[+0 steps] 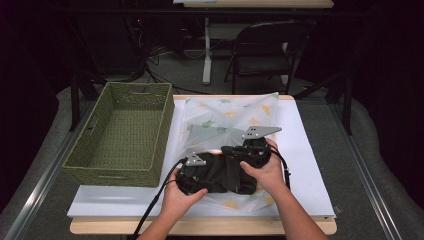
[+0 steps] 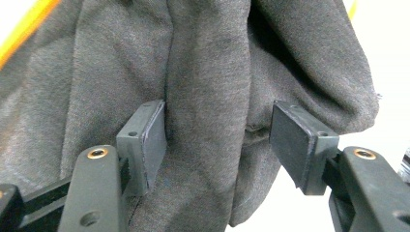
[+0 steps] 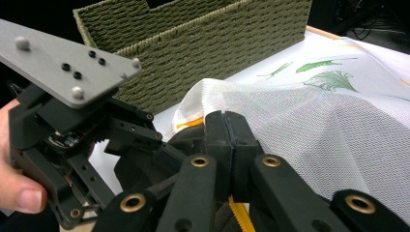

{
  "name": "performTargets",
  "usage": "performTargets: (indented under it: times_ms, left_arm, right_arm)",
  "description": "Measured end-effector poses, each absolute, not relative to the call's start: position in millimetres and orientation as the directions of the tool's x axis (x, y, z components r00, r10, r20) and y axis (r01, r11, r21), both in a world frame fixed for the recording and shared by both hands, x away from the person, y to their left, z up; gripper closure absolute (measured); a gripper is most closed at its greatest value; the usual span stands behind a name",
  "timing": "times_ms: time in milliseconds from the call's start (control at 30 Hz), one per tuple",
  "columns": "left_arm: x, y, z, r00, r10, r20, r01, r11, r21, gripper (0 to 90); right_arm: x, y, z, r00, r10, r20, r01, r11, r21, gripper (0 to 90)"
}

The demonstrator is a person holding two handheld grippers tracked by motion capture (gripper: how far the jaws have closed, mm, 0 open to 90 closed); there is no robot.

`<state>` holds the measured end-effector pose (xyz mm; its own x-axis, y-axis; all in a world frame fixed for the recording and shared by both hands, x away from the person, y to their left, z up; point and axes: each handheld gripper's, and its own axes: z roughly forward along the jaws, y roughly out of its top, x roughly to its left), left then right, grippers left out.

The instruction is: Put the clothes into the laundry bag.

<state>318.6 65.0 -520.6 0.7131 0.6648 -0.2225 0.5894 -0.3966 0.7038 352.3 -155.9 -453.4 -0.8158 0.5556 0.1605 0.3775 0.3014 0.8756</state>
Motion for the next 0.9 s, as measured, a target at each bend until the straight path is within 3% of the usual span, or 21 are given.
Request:
performTargets:
  times_ms: [133, 900]
  left_arm:
    - [319.8, 60.6, -524.6, 0.721, 0.661, -0.208, 0.584, -0.417, 0.696, 38.7]
    - [322.1, 59.0, -536.0, 0.718, 0.666, -0.204, 0.586, -0.42, 0.693, 70.0]
  right_arm:
    - [352.1, -155.5, -453.4, -0.817, 0.555, 0.157, 0.376, 0.305, 0.875, 89.7]
    - [351.8, -155.4, -453.4, -0.817, 0.556, 0.155, 0.375, 0.307, 0.875, 89.7]
